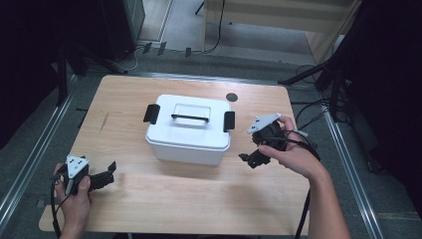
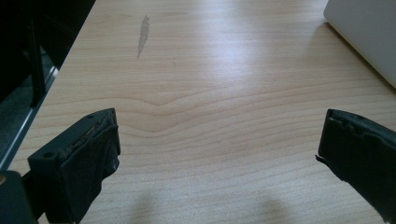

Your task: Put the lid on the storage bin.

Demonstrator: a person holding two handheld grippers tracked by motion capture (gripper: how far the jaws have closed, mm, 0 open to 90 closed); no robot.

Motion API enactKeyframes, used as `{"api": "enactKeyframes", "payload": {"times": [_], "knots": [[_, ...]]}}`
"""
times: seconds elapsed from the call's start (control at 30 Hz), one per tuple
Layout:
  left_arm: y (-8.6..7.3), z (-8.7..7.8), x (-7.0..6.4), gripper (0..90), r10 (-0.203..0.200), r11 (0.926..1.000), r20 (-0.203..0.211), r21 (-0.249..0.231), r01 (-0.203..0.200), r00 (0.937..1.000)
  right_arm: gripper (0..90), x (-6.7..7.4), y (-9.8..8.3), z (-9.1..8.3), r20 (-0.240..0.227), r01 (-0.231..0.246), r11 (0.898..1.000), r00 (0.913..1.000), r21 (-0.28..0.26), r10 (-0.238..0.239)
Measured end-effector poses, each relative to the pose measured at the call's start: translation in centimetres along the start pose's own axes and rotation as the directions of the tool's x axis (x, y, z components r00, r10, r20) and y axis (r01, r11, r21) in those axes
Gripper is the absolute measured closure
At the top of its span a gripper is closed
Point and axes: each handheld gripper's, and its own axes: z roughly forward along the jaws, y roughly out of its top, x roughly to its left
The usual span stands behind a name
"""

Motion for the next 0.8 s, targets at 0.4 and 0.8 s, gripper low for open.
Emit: {"api": "enactKeyframes", "payload": {"times": [0.4,0.8], "knots": [[0.0,0.0,0.0,0.0,0.002,1.0,-0.001,0.002,-0.002,1.0,0.0,0.6,-4.2,1.7,0.009,-0.061,0.998,0.9981,0.003,0.061],[0.0,0.0,-0.1,0.0,0.005,1.0,-0.002,0.002,-0.005,1.0,0.0,0.7,-8.2,2.3,0.053,-0.153,0.988,0.9865,-0.036,0.155]]}}
